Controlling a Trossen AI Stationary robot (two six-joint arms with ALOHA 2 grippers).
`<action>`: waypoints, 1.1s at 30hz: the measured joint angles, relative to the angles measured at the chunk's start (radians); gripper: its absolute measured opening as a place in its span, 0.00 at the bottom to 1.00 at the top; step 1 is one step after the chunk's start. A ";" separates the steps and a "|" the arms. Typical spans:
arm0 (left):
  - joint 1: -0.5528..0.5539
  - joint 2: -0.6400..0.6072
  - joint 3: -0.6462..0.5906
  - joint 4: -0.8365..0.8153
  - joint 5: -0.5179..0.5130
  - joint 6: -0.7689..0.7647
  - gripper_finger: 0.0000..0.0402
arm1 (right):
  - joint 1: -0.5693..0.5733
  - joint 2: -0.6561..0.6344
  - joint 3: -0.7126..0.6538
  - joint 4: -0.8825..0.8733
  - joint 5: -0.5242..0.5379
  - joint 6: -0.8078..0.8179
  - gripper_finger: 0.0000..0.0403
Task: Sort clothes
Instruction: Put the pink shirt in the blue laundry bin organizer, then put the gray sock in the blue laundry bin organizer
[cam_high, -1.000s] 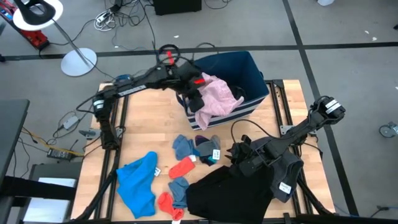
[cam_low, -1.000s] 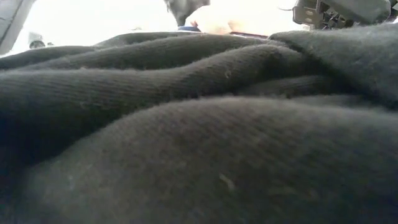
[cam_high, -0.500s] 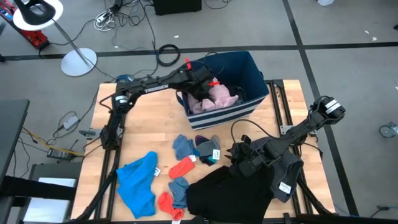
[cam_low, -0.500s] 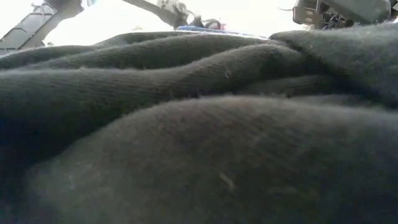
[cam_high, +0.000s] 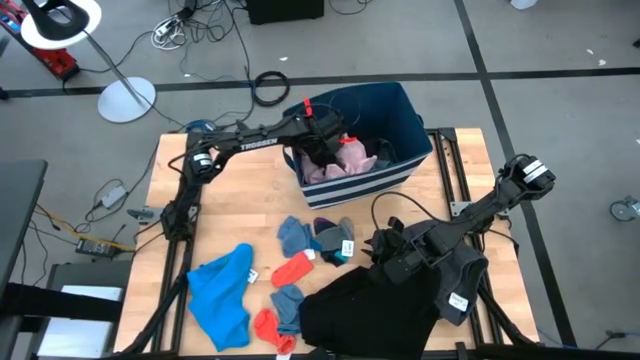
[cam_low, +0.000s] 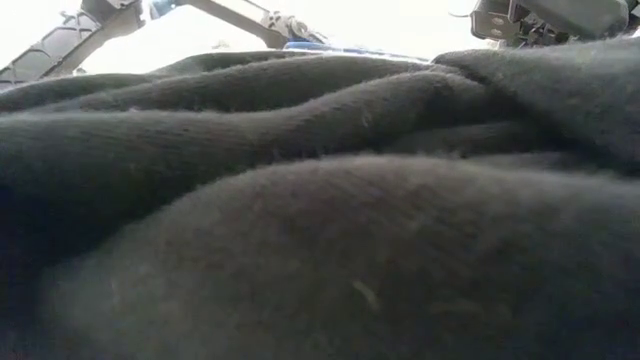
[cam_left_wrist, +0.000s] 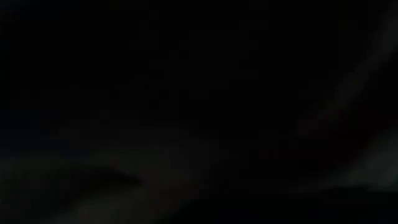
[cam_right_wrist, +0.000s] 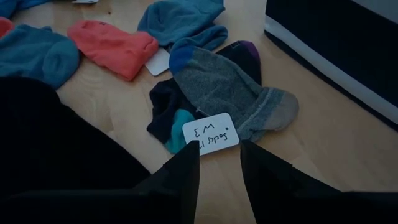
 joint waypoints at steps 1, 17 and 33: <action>0.000 -0.003 0.011 -0.016 -0.001 0.000 0.00 | 0.000 0.000 0.000 -0.001 0.000 0.000 0.29; -0.072 -0.061 0.387 -0.234 -0.067 0.057 0.00 | 0.000 0.000 0.000 -0.003 -0.001 0.000 0.29; -0.236 -0.236 0.373 -0.331 -0.247 0.122 0.00 | 0.000 0.000 0.000 -0.018 -0.005 0.000 0.29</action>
